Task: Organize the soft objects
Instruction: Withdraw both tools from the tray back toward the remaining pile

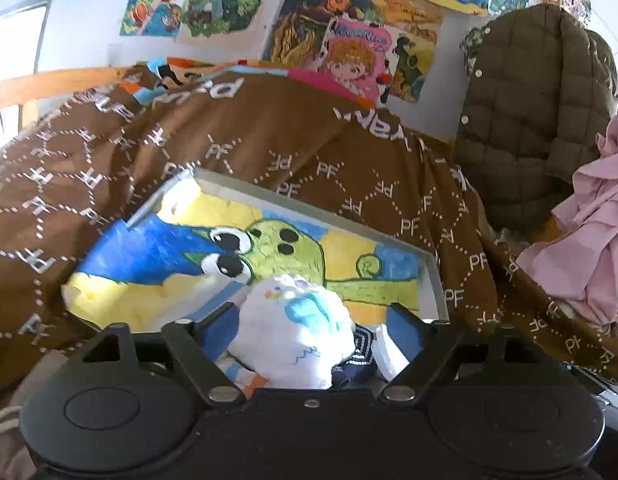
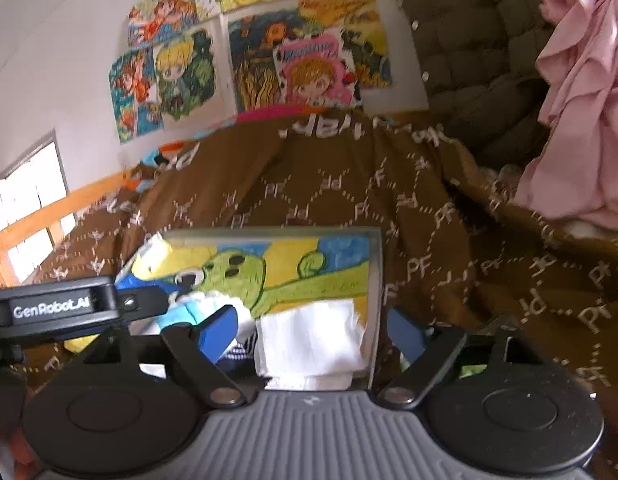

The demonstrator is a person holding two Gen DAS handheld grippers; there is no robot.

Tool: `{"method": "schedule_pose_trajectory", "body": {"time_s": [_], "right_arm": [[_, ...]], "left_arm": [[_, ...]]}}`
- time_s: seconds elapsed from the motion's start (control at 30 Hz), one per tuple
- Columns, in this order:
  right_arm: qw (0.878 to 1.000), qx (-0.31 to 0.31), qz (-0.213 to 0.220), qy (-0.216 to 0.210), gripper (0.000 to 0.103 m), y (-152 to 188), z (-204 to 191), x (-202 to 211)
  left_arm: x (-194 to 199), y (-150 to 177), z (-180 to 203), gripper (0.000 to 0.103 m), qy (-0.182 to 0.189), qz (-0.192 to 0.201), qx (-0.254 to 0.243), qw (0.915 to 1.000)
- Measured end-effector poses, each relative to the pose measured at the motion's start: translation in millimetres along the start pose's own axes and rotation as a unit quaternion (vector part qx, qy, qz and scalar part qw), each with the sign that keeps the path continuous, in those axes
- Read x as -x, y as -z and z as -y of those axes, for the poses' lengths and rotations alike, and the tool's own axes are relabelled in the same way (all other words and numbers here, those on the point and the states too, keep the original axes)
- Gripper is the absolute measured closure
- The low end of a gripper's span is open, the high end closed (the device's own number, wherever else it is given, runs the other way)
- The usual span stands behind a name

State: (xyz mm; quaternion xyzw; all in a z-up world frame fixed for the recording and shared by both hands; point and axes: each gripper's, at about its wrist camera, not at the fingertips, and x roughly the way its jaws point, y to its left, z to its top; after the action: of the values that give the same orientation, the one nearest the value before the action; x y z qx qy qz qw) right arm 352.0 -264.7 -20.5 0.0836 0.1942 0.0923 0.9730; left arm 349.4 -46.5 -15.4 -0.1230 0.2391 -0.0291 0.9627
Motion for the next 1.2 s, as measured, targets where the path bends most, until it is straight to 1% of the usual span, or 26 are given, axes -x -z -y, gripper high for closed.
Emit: {"method": "schedule_pose_trajectory", "body": {"time_s": [0.13,0.23,0.33,0.47,0.67,0.8,1.03,1.1,1.2], "right_arm": [[1.0,-0.007,0.023,-0.001,0.007,-10.7,1.7,23.2],[0.999,-0.005,0.041,-0.003,0.001,-17.9,1.7,42.2],[0.998,-0.003,0.056,-0.005,0.0,-21.6,0.7,61.5],[0.997,0.002,0.081,-0.009,0.0,-25.8,-2.1,87.7],[0.993,-0.001,0.116,-0.019,0.0,-25.5,-5.5,118.9],[0.993,-0.015,0.117,-0.021,0.0,-20.3,-4.0,133.5],[0.994,-0.007,0.107,-0.031,0.0,-9.0,-11.0,156.8],[0.994,-0.001,0.106,-0.033,0.0,-4.5,-14.2,163.2],[0.994,0.006,0.102,-0.031,0.0,3.6,-19.1,170.1]], "left_arm": [[25.6,-6.6,1.1,0.011,-0.007,0.019,-0.007,0.9998],[45.2,-11.4,1.6,0.009,-0.011,0.033,-0.006,0.9994],[65.8,-15.5,4.7,0.004,-0.019,0.053,-0.009,0.9983],[94.9,-15.8,9.4,0.001,-0.022,0.083,-0.016,0.9962],[136.2,-6.5,16.8,0.001,-0.023,0.122,-0.035,0.9916],[161.6,0.4,19.4,0.001,-0.028,0.152,-0.047,0.9869],[198.9,18.5,20.4,0.001,-0.035,0.178,-0.069,0.981],[209.7,27.0,19.4,0.001,-0.046,0.198,-0.071,0.9765],[222.8,37.8,18.7,0.001,-0.062,0.216,-0.078,0.9713]]}}
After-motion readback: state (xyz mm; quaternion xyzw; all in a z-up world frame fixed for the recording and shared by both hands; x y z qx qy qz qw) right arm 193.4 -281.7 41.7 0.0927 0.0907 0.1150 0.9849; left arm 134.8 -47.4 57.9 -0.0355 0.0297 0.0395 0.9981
